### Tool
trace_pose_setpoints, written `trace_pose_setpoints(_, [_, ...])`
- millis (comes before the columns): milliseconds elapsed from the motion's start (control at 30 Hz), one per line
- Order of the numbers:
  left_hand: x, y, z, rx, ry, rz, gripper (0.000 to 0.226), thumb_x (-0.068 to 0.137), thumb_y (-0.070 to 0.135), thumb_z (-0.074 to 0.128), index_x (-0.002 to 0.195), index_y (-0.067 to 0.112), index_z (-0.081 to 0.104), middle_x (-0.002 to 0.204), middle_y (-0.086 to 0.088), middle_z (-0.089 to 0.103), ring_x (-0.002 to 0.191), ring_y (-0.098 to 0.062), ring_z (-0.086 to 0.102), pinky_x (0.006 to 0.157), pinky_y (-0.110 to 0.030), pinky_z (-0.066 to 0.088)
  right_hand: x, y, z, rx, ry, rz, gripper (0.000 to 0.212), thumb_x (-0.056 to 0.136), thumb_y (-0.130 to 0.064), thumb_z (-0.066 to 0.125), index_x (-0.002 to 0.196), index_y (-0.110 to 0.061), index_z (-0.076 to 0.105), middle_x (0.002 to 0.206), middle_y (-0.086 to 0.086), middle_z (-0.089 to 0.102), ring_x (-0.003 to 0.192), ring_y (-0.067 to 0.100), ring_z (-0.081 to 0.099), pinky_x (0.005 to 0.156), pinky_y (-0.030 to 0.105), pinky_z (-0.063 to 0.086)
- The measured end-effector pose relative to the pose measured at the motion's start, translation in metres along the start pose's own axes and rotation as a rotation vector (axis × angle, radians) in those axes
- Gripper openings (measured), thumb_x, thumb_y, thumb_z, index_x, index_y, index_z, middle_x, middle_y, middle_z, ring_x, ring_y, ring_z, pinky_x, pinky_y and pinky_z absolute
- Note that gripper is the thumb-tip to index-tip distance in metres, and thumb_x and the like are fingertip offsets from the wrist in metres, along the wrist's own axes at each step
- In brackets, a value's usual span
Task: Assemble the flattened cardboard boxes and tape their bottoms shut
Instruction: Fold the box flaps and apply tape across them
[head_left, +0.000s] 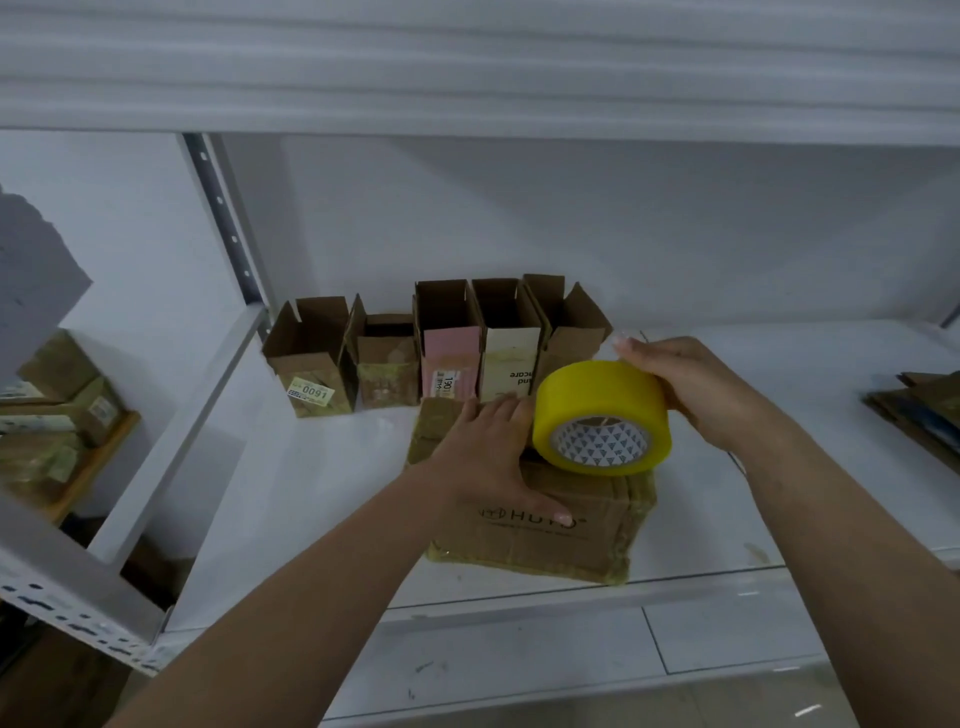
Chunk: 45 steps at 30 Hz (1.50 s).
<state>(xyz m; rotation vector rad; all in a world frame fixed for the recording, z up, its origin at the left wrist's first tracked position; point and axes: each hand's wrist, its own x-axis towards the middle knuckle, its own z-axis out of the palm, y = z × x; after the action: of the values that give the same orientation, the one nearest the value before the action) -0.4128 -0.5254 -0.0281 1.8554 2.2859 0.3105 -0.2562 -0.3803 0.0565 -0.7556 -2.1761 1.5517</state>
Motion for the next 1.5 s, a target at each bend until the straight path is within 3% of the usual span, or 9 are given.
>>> trace_pose_setpoints(100, [0.001, -0.002, 0.003, 0.035, 0.019, 0.027, 0.144, 0.037, 0.102, 0.032, 0.154, 0.021, 0.013, 0.160, -0.002, 0.016, 0.146, -0.020, 0.012, 0.120, -0.050, 0.002, -0.006, 0.024, 0.008, 0.229, -0.001, 0.062, 0.067, 0.066, -0.066, 0.070, 0.097, -0.007, 0.073, 0.096, 0.019, 0.073, 0.093, 0.031, 0.071, 0.095, 0.044, 0.053])
trace_pose_setpoints(200, [0.004, -0.005, 0.003, 0.040, 0.031, 0.021, 0.134, 0.043, 0.097, 0.032, 0.152, 0.021, 0.020, 0.157, -0.001, 0.023, 0.143, -0.020, 0.019, 0.119, -0.048, 0.008, -0.007, 0.032, 0.016, 0.335, 0.067, 0.098, 0.084, 0.052, -0.073, 0.075, 0.102, -0.005, 0.072, 0.095, 0.019, 0.073, 0.087, 0.029, 0.072, 0.085, 0.041, 0.058])
trace_pose_setpoints(333, [0.004, -0.005, 0.001, 0.050, 0.018, 0.023, 0.125, 0.051, 0.095, 0.041, 0.150, 0.022, 0.021, 0.154, 0.000, 0.028, 0.141, -0.019, 0.023, 0.118, -0.047, 0.013, -0.008, 0.008, 0.004, 0.142, 0.160, 0.041, 0.070, 0.060, -0.059, 0.068, 0.095, 0.002, 0.073, 0.084, 0.019, 0.074, 0.078, 0.031, 0.071, 0.086, 0.047, 0.056])
trace_pose_setpoints(500, [0.002, -0.002, -0.004, 0.051, 0.003, 0.002, 0.112, 0.063, 0.083, 0.060, 0.149, 0.024, 0.020, 0.150, 0.002, 0.030, 0.139, -0.017, 0.025, 0.119, -0.045, 0.012, -0.019, -0.020, -0.044, -0.246, 0.138, 0.044, 0.058, 0.056, -0.062, 0.074, 0.064, -0.007, 0.060, 0.051, 0.004, 0.053, 0.048, 0.015, 0.055, 0.055, 0.025, 0.044])
trace_pose_setpoints(667, [0.005, -0.005, 0.000, 0.047, -0.005, 0.030, 0.121, 0.053, 0.095, 0.043, 0.150, 0.028, 0.018, 0.151, 0.004, 0.029, 0.139, -0.017, 0.025, 0.119, -0.046, 0.013, -0.026, 0.004, -0.064, -0.632, 0.094, 0.283, 0.067, 0.049, -0.073, 0.074, 0.062, -0.009, 0.056, 0.059, 0.009, 0.044, 0.058, 0.023, 0.050, 0.059, 0.030, 0.035])
trace_pose_setpoints(800, [0.007, -0.007, 0.003, 0.079, -0.016, 0.030, 0.122, 0.052, 0.096, 0.035, 0.151, 0.028, 0.012, 0.153, 0.004, 0.024, 0.142, -0.016, 0.020, 0.120, -0.046, 0.008, -0.022, 0.031, -0.063, -0.637, 0.111, 0.316, 0.063, 0.061, -0.063, 0.079, 0.047, -0.015, 0.042, 0.044, 0.000, 0.035, 0.050, 0.021, 0.044, 0.058, 0.030, 0.033])
trace_pose_setpoints(1133, [0.009, -0.003, 0.003, 0.184, -0.088, 0.035, 0.121, 0.059, 0.096, 0.030, 0.154, 0.028, -0.004, 0.159, 0.004, 0.010, 0.146, -0.020, 0.009, 0.120, -0.049, 0.002, -0.016, 0.060, -0.060, -0.623, 0.066, 0.377, 0.057, 0.068, -0.063, 0.076, 0.068, -0.010, 0.055, 0.065, 0.012, 0.048, 0.061, 0.023, 0.052, 0.060, 0.029, 0.037])
trace_pose_setpoints(1367, [0.006, 0.003, 0.002, 0.395, -0.122, 0.112, 0.095, 0.077, 0.085, 0.020, 0.145, 0.038, -0.027, 0.155, 0.000, -0.034, 0.141, -0.026, -0.035, 0.115, -0.053, -0.017, -0.010, 0.065, -0.055, -0.671, 0.040, 0.380, 0.064, 0.064, -0.070, 0.073, 0.064, -0.012, 0.048, 0.064, 0.011, 0.042, 0.059, 0.022, 0.047, 0.061, 0.031, 0.035])
trace_pose_setpoints(1500, [0.009, 0.009, 0.007, 0.294, -0.178, 0.284, 0.071, 0.092, 0.064, 0.028, 0.148, 0.043, -0.011, 0.156, 0.016, -0.020, 0.143, -0.019, -0.031, 0.118, -0.047, -0.012, -0.010, 0.072, -0.055, -0.671, 0.053, 0.355, 0.065, 0.066, -0.069, 0.072, 0.055, -0.015, 0.039, 0.056, 0.006, 0.034, 0.055, 0.022, 0.042, 0.058, 0.030, 0.031])
